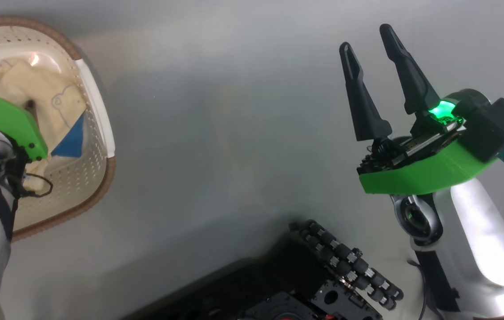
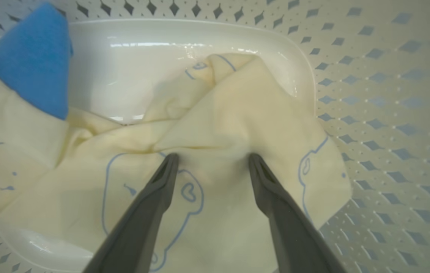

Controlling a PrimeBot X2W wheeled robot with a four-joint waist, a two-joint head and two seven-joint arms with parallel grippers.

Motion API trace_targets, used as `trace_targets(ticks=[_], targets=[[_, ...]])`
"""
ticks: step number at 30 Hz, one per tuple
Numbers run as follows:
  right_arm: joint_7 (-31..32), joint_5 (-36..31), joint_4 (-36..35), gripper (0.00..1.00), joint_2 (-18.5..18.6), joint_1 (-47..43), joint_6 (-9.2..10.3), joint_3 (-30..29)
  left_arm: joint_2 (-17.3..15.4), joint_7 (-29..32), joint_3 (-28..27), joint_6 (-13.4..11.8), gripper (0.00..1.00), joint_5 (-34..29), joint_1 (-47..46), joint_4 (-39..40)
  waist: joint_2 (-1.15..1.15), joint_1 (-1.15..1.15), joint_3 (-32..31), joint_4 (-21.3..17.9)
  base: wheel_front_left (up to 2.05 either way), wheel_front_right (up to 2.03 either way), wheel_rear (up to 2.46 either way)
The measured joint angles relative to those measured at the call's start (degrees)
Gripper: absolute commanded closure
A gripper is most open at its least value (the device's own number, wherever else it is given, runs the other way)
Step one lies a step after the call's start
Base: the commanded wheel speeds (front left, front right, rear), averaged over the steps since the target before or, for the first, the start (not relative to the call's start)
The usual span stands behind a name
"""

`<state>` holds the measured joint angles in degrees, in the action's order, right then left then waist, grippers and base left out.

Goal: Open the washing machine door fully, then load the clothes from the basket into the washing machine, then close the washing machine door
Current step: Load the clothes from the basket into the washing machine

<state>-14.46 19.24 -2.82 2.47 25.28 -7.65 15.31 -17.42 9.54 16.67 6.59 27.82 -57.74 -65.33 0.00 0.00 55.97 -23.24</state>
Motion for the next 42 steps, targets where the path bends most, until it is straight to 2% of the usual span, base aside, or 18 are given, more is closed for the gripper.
trace_targets(ticks=[4, 10, 11, 13, 15, 19, 24, 37, 42], targets=[[0.0, 0.3, -0.5, 0.00, 0.0, 0.1, 0.00, 0.7, -0.1, 0.2, -0.5, -0.8, 0.00, 0.6, -2.3, -2.4, 0.00, 0.00, 2.0, -0.8, 0.00, 0.00, 0.00], [0.0, 0.4, -0.8, 0.00, 0.0, 0.4, 0.00, 1.1, 0.3, 0.4, -1.5, -3.6, 0.00, 1.4, -4.4, -4.7, 0.00, -0.01, 3.1, -1.5, 0.00, 0.00, 0.00], [0.0, 0.4, -0.8, 0.00, 0.0, 0.4, 0.00, 1.1, 0.3, 0.4, -1.5, -3.6, 0.04, 1.4, -4.4, -4.7, 0.00, -0.01, 3.1, -1.5, 0.00, 0.00, 0.00], [0.0, 0.4, -0.9, 0.00, 0.0, 0.4, 0.00, 1.2, 0.6, 0.3, -1.5, -4.3, 0.60, 1.5, -4.7, -5.1, 0.00, -0.01, 3.1, -1.4, 0.00, 0.00, 0.00], [0.0, 0.4, -0.9, 0.00, 0.0, 0.4, 0.00, 1.3, 1.0, 0.3, -1.5, -5.5, 1.00, 1.5, -5.0, -5.3, 0.00, 0.00, 3.1, -1.4, 0.00, 0.00, 0.00], [0.0, 0.4, -0.9, 0.00, 0.0, 0.4, 0.00, 1.3, 1.5, -0.5, -1.6, -7.7, 1.00, 1.5, -5.3, -5.9, 0.00, 0.00, 2.8, -1.2, 0.00, 0.00, 0.00], [0.0, -0.1, -0.8, 0.00, 0.0, 0.4, 0.00, 0.6, 1.5, -2.9, -1.7, -8.9, 1.00, 2.1, -5.2, -7.0, 0.00, 0.00, 2.0, -0.4, 0.00, 0.00, 0.00], [0.0, -3.2, 0.0, 0.00, 0.0, -0.7, 0.00, -3.1, 3.8, -18.6, 0.8, -8.1, 1.00, 0.6, -2.0, -6.4, 0.00, 0.00, -4.2, 4.0, 0.00, 0.00, 0.00], [0.0, -4.5, 0.5, 0.00, 0.0, -2.7, 0.00, -5.1, 5.1, -22.8, 2.2, -8.3, 1.00, -0.8, 0.8, -4.4, 0.00, -0.01, -7.6, 6.1, 0.00, 0.00, 0.00]])
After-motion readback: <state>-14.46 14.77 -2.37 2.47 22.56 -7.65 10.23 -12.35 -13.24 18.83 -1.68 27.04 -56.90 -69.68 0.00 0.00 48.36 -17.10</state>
